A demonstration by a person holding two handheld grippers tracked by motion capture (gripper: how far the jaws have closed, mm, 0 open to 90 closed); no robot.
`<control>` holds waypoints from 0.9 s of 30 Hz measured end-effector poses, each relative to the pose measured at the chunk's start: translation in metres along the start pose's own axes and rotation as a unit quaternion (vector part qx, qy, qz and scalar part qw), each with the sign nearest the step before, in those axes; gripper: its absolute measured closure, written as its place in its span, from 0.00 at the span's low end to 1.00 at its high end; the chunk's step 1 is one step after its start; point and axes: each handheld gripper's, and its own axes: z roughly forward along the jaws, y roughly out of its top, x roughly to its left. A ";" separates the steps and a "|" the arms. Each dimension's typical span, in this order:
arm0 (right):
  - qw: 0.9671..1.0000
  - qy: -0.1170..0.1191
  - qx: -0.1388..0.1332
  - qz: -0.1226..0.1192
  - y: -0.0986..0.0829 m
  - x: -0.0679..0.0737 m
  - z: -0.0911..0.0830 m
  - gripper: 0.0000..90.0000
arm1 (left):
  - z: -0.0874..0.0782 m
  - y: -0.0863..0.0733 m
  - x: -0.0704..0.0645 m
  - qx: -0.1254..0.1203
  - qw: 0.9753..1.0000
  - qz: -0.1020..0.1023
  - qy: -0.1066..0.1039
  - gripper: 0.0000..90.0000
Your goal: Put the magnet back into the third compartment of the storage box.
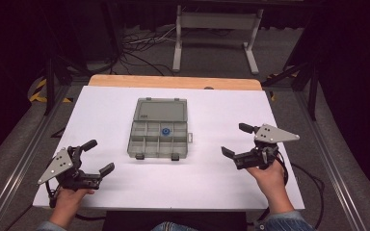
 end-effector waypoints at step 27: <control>0.999 -0.032 -0.027 -0.001 -0.063 0.008 -0.013 0.00 | -0.001 0.000 0.002 0.001 1.000 0.006 0.000 0.01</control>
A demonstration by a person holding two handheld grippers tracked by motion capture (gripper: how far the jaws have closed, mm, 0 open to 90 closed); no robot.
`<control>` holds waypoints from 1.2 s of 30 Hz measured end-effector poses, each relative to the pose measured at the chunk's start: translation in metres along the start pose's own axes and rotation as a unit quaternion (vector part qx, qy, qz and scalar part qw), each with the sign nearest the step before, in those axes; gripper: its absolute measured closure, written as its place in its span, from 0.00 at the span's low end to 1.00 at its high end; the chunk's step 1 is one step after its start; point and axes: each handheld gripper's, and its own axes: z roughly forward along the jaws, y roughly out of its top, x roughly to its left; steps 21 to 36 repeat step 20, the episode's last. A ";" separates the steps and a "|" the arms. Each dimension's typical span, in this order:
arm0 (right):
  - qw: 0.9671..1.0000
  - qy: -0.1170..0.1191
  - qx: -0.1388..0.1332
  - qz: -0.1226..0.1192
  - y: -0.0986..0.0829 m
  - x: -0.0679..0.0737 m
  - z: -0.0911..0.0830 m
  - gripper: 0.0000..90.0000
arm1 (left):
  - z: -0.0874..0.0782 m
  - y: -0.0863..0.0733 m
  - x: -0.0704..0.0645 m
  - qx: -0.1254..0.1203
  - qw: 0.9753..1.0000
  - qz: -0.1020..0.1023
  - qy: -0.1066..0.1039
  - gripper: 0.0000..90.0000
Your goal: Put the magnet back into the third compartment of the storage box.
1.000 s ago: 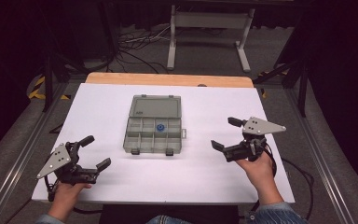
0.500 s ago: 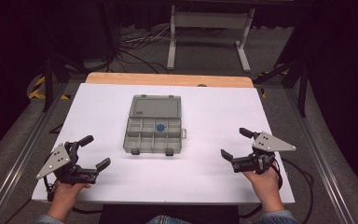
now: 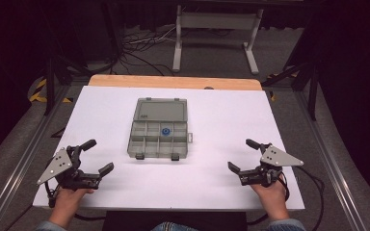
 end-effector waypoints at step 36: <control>1.000 -0.003 0.001 0.016 -0.017 0.000 0.006 0.00 | 0.003 -0.002 0.001 -0.008 1.000 -0.013 -0.007 0.01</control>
